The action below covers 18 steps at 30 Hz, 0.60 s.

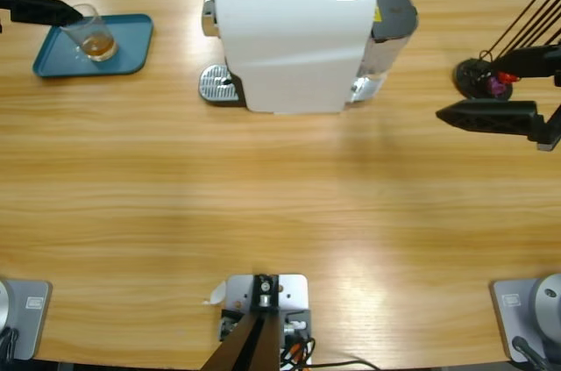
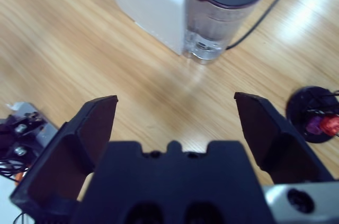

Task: Pour coffee

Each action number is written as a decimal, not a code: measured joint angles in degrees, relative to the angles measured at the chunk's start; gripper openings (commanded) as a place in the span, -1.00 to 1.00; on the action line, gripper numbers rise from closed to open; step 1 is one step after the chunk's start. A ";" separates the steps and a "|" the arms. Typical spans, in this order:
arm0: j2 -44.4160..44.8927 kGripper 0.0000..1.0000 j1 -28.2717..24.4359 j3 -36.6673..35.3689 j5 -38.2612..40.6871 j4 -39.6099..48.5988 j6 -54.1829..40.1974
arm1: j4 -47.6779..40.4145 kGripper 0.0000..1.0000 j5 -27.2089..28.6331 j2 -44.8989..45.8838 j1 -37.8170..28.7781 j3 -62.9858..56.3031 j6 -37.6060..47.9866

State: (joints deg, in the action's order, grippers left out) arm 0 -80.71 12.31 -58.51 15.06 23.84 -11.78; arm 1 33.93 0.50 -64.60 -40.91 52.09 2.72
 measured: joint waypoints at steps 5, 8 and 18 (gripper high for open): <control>5.24 0.98 9.26 0.60 2.37 3.44 0.00 | -1.44 1.00 1.78 1.11 0.60 -2.14 0.00; 6.50 0.98 12.15 1.82 2.92 4.25 0.08 | -2.52 1.00 2.98 1.67 0.92 -4.03 0.00; 14.87 0.98 14.11 10.21 2.87 4.75 2.47 | -7.14 1.00 5.59 6.98 1.27 -10.33 0.00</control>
State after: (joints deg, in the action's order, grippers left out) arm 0 -65.85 26.41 -48.31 17.93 28.59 -9.32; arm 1 26.80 6.09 -57.61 -39.64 41.76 2.71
